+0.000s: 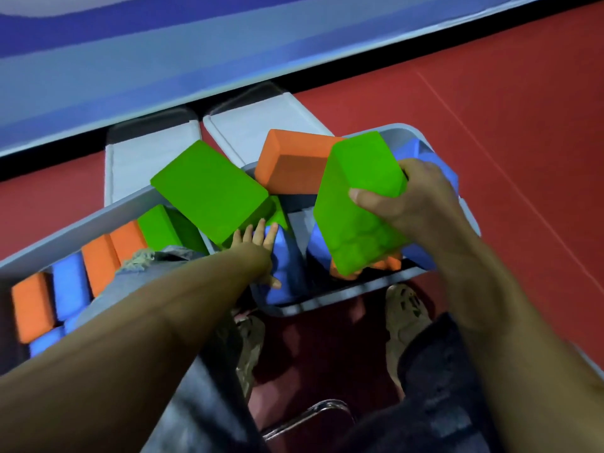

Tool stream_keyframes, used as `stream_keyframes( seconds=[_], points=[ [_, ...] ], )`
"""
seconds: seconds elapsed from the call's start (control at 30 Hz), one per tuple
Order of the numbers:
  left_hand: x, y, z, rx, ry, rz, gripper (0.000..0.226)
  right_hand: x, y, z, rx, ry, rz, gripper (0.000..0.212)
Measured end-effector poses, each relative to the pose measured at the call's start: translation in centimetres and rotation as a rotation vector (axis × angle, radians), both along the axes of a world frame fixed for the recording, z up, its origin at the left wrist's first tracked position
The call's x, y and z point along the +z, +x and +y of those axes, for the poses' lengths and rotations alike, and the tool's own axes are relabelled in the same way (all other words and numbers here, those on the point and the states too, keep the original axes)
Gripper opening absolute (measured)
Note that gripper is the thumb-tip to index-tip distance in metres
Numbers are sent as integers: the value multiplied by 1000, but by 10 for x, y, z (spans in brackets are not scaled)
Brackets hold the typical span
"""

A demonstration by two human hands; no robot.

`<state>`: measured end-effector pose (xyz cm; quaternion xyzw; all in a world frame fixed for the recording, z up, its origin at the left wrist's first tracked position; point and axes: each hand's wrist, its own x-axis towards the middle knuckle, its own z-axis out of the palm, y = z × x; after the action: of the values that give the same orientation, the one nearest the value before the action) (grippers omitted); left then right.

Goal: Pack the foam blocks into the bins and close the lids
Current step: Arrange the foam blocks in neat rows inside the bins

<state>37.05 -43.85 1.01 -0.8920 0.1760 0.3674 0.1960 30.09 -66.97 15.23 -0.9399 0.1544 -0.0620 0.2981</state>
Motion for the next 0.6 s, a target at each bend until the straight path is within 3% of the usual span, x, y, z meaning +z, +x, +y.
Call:
stream_keyframes(
  seconds=[0.17,0.27,0.5,0.57,0.6],
  points=[
    [-17,-10,-5,-13,-105,-23,129,2,-2,3,-30,-36,-13,66],
    [-19,-5,-14,1,-74,-2,129,4,2,0,-49,-43,32,74],
    [-9,1,-23,-27,-79,26,127,1,13,-14,-88,77,-8,54],
    [5,15,-39,-14,-88,76,116,-2,17,-15,-115,114,-14,65],
    [16,27,-49,-29,-124,92,97,-2,19,-14,-137,125,-15,73]
  ],
)
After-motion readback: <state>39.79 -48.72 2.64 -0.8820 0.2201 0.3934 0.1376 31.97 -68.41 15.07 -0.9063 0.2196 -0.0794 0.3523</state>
